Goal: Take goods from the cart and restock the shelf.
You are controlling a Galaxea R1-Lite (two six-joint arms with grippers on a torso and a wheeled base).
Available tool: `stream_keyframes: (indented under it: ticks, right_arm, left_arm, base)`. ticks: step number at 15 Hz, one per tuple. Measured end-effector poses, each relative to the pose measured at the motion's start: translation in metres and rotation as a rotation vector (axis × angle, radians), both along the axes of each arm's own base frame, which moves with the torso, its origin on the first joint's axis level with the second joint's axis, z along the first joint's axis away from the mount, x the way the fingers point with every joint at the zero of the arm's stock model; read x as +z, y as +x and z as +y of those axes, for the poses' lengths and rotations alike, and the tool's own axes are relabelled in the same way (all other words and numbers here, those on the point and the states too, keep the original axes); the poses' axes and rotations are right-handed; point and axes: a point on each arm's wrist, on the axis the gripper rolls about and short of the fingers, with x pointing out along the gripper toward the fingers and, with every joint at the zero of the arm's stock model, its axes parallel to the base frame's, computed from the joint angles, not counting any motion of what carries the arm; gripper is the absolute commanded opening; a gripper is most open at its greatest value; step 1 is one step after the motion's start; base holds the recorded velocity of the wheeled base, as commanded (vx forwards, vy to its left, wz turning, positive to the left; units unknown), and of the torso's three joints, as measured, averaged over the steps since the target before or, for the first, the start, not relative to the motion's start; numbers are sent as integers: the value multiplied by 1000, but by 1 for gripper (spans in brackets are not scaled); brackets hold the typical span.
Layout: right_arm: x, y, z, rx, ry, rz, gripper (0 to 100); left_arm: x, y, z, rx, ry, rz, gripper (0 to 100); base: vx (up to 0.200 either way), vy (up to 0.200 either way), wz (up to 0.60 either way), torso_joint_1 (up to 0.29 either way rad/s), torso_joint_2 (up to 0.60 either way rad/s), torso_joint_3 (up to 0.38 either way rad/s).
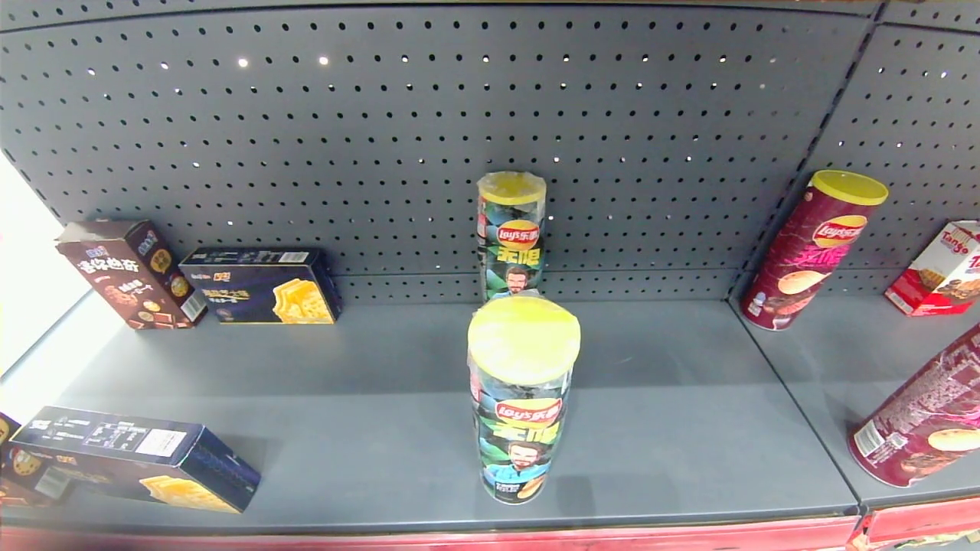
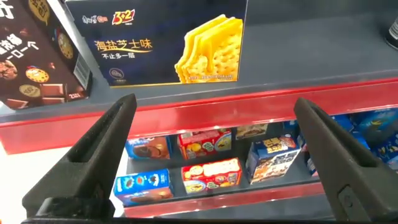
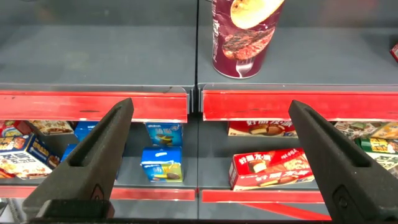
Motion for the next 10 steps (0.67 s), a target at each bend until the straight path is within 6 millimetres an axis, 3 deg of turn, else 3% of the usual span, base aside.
stream_keyframes:
  ticks: [4, 7, 10]
  right_arm:
    - [0, 0, 0, 0, 1, 0, 100]
    - [0, 0, 0, -2, 1, 0, 100]
    - [0, 0, 0, -2, 1, 2, 100]
  left_arm:
    - [0, 0, 0, 1, 8, -1, 100]
    - [0, 0, 0, 5, 4, 0, 100]
    - [0, 0, 0, 6, -3, 1, 100]
  base:
    - [0, 0, 0, 0, 0, 0]
    - [0, 200, 0, -1, -2, 4]
    - [0, 0, 0, 0, 0, 0]
